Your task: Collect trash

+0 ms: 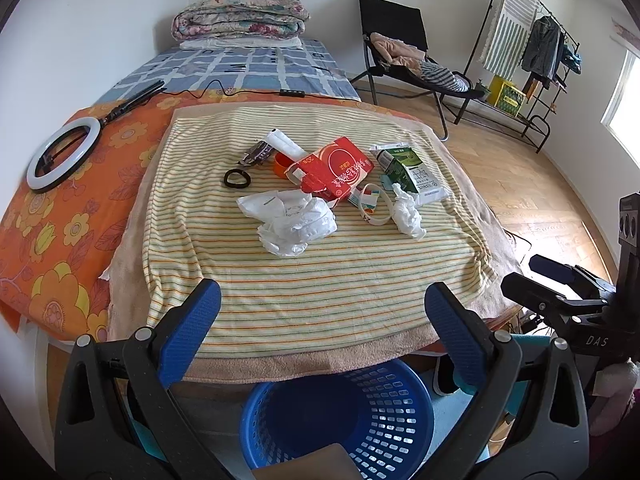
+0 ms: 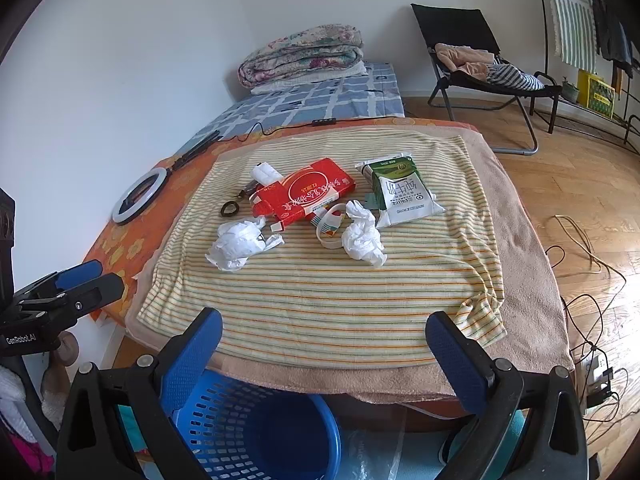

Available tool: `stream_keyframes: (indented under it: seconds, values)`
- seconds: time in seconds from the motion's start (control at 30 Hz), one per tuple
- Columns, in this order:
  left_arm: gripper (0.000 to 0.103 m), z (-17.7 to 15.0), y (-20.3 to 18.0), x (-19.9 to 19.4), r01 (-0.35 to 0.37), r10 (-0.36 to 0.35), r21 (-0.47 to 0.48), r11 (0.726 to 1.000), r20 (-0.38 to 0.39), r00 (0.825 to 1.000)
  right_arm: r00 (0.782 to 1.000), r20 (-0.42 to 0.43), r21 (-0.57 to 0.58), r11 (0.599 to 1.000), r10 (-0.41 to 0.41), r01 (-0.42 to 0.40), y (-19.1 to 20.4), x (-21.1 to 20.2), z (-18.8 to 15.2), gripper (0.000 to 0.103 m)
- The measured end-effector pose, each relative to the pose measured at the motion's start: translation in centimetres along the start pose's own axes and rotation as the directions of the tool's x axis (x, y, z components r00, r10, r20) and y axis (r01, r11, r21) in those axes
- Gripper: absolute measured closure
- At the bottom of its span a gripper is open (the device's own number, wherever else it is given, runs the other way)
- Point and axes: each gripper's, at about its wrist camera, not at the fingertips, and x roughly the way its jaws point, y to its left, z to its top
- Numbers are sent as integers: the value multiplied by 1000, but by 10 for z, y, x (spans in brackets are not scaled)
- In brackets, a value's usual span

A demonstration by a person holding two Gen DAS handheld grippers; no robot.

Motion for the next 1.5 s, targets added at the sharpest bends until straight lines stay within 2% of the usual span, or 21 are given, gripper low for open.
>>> stream_keyframes:
  seconds: [0.17,0.43,0.63,1.03,1.13,1.23,1.33,1.5]
  values:
    - [0,-7,3,7,3,-3,-12,1000,-15,1000,1000,-4,13,1000,4,-4,-3,5,0,1]
    - [0,-11,1,8,-27,27,1,1000,-7,1000,997,-53,63,997,55,-51,-6,16,-3,1]
    - [0,-12,2,9,-30,30,2,1000,-7,1000,998,-62,54,998,26,-23,-6,18,-6,2]
    - [0,-12,3,10,-37,37,3,999,-5,999,997,-63,83,995,53,-48,-11,17,-4,2]
    - [0,-12,4,11,-41,41,1,999,1,999,996,-81,75,997,38,-31,-10,21,-5,2]
    - [0,-12,5,11,-42,42,-1,999,0,999,998,-60,59,998,23,-20,-9,18,-5,2]
    - [0,-12,6,11,-44,44,0,999,-1,999,998,-43,66,997,53,-50,-9,15,-4,4]
    - [0,-13,9,14,-51,51,-2,999,-18,999,996,-71,64,996,60,-55,-9,20,-5,5]
